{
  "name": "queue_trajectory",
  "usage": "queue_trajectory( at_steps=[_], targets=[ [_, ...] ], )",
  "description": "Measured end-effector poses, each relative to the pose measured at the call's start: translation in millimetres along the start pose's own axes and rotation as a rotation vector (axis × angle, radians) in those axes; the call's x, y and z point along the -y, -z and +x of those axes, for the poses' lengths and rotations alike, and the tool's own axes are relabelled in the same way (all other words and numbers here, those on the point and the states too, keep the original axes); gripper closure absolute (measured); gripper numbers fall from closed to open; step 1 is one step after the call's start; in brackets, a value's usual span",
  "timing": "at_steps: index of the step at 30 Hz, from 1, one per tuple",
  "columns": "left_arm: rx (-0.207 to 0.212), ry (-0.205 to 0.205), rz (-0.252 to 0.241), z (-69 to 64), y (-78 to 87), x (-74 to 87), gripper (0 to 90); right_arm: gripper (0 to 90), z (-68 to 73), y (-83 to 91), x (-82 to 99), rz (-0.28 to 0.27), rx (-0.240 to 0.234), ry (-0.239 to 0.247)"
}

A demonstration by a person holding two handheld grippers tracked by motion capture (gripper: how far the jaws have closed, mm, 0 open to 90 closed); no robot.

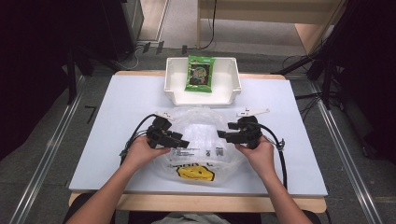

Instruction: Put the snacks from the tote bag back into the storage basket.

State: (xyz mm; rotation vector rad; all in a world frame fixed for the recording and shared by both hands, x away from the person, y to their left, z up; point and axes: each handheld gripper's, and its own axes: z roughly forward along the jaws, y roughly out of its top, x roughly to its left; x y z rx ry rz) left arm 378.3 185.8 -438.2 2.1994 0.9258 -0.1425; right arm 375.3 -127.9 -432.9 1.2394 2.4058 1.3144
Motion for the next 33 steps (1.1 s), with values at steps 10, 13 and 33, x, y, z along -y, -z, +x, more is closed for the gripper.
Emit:
queue_trajectory(
  at_steps=[10, 13, 33],
  targets=[
    [-0.003, 0.0, 0.003, 0.4, -0.6, 0.0, 44.4, 39.1, -1.4, -2.9, 3.2, 0.008, 0.017, 0.012],
    [0.0, 0.002, 0.002, 0.7, -0.7, 0.0, 44.4, 39.1, -2.1, -4.3, 4.0, 0.021, 0.024, 0.014],
    [0.03, -0.009, -0.026, -1.6, 8.0, -3.0, 42.2, 36.2, -3.6, 0.0, 3.4, 0.005, 0.009, 0.017]
  ],
)
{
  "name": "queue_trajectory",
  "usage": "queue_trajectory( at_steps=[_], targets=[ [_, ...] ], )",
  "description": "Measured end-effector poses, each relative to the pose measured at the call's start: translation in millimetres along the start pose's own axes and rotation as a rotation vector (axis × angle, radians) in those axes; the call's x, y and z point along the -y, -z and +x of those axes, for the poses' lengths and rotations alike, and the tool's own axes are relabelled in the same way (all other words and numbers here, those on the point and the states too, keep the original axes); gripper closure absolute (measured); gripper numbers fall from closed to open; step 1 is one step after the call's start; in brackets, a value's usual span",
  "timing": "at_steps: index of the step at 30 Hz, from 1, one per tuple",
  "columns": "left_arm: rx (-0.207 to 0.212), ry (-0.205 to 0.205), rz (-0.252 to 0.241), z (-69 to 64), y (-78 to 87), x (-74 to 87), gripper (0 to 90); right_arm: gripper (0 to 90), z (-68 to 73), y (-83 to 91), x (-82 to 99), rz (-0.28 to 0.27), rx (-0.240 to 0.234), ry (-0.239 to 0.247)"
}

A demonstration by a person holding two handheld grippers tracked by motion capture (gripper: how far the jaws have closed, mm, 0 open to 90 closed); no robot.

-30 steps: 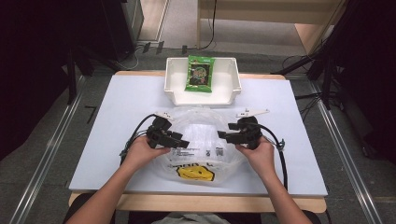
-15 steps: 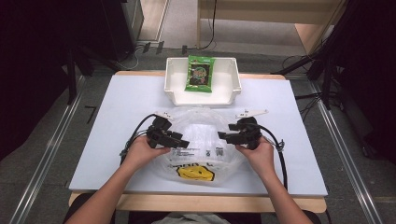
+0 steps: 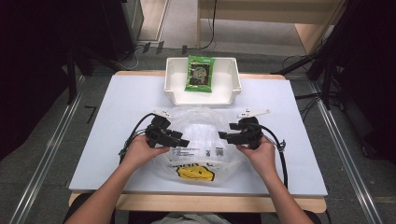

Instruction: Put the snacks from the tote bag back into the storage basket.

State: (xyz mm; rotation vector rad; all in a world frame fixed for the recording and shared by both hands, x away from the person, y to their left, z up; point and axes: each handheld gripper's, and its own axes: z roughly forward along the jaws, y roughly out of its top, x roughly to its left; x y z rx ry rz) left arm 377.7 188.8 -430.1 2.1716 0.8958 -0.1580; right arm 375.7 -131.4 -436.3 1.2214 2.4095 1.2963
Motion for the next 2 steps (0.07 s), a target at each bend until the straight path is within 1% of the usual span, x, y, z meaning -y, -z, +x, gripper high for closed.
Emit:
queue_trajectory(
  at_steps=[2],
  targets=[
    [0.003, -0.001, -0.007, -0.7, 1.8, -0.7, 41.6, 35.0, -1.1, 1.7, -0.8, -0.013, -0.013, 0.002]
  ],
)
